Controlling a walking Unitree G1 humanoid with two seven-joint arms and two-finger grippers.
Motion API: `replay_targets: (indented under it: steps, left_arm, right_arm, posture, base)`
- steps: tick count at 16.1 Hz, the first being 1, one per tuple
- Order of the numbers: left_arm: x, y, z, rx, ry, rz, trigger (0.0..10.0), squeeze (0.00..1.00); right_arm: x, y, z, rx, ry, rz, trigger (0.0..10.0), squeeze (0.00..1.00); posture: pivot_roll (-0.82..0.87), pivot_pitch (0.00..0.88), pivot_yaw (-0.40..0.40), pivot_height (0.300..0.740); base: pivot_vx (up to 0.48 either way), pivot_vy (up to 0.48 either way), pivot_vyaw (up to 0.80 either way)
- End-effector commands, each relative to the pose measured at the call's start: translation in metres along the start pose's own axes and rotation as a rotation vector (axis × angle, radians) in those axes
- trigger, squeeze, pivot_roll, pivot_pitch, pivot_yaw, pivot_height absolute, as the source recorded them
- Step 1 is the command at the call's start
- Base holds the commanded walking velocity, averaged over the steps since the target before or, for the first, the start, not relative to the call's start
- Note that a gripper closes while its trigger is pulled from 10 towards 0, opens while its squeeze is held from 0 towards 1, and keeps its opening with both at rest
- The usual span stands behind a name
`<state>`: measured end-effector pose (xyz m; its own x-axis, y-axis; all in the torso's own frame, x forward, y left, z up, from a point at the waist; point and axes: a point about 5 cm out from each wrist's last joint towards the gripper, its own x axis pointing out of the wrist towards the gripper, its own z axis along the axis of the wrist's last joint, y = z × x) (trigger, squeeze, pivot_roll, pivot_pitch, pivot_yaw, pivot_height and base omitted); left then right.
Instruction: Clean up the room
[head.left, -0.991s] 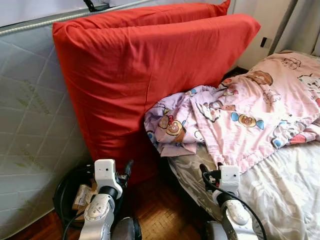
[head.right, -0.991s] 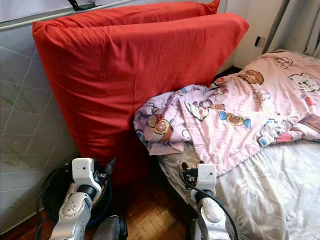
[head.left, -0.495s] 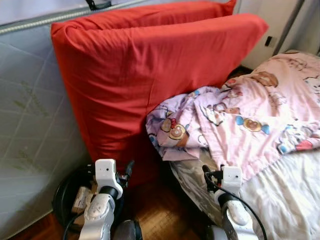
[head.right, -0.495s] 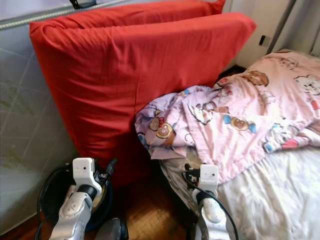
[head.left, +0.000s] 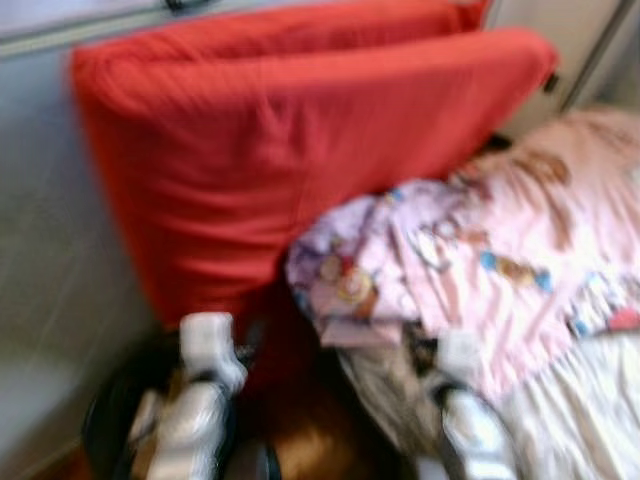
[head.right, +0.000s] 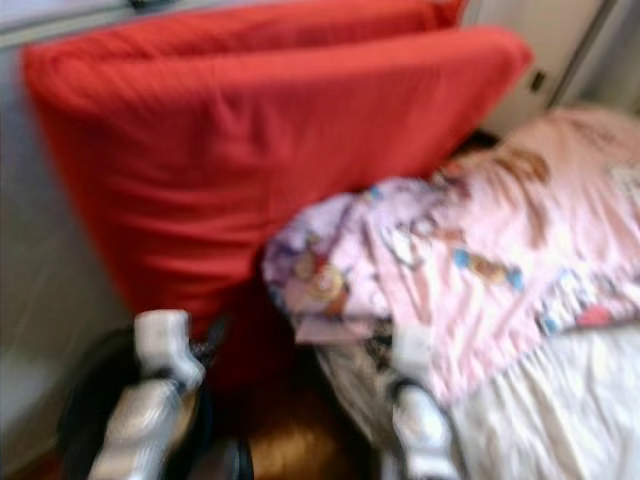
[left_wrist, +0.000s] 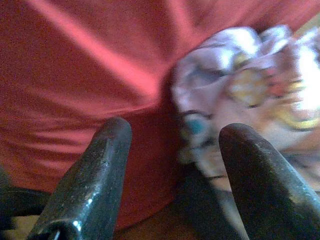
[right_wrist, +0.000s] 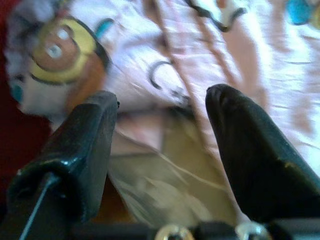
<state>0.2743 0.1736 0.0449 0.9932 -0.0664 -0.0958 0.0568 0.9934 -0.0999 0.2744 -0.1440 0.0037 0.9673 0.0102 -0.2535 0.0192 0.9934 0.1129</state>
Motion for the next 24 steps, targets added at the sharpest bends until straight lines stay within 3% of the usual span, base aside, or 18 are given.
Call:
replay_targets:
  steps: [1, 6, 7, 8, 9, 15, 16, 17, 24]
  left_arm:
    - [0.002, -0.011, -0.001, -0.02, 0.004, -0.028, 10.0, 0.0]
    - [-0.001, -0.01, -0.002, -0.014, 0.014, -0.026, 10.0, 0.0]
    - [-0.001, -0.01, -0.002, -0.012, 0.015, -0.027, 10.0, 0.0]
    - [-0.002, -0.01, -0.002, -0.011, 0.015, -0.027, 10.0, 0.0]
    - [-0.002, -0.009, -0.002, -0.009, 0.017, -0.028, 10.0, 0.0]
    - [-0.007, -0.003, -0.001, 0.009, 0.023, -0.028, 10.0, 0.0]
    - [-0.008, -0.003, -0.001, 0.01, 0.023, -0.028, 10.0, 0.0]
    - [-0.01, -0.003, -0.001, 0.013, 0.027, -0.03, 10.0, 0.0]
    - [-0.017, 0.001, -0.001, 0.022, 0.045, -0.027, 10.0, 0.0]
  right_arm:
    - [-0.005, -0.02, -0.008, -0.007, 0.047, -0.076, 10.0, 0.0]
    - [-0.006, -0.037, -0.021, 0.029, 0.173, -0.213, 10.0, 0.0]
    - [-0.006, -0.038, -0.024, 0.034, 0.207, -0.221, 10.0, 0.21]
    - [-0.005, -0.038, -0.025, 0.037, 0.218, -0.225, 10.0, 0.65]
    - [-0.006, -0.039, -0.028, 0.054, 0.248, -0.237, 10.0, 1.0]
    - [0.002, -0.039, -0.023, 0.066, 0.283, -0.251, 10.0, 1.0]
    - [0.002, -0.039, -0.023, 0.061, 0.291, -0.246, 10.0, 0.17]
    - [0.003, -0.042, -0.023, 0.053, 0.3, -0.253, 10.0, 0.0]
    - [0.005, -0.05, -0.02, 0.095, 0.312, -0.311, 10.0, 0.0]
  posture:
    - [-0.01, 0.045, 0.043, 0.615]
    - [-0.01, 0.054, 0.048, 0.615]
    - [0.0, 0.056, 0.05, 0.615]
    - [0.0, 0.056, 0.05, 0.615]
    - [0.0, 0.056, 0.053, 0.615]
    - [0.02, 0.069, 0.072, 0.615]
    - [0.02, 0.077, 0.074, 0.615]
    - [0.03, 0.091, 0.078, 0.615]
    - [0.04, 0.123, 0.088, 0.615]
  base:
    - [0.0, 0.0, 0.0]
    - [0.0, 0.0, 0.0]
    - [0.0, 0.0, 0.0]
    - [0.0, 0.0, 0.0]
    - [0.0, 0.0, 0.0]
    - [0.0, 0.0, 0.0]
    - [0.0, 0.0, 0.0]
    - [0.0, 0.0, 0.0]
    - [0.0, 0.0, 0.0]
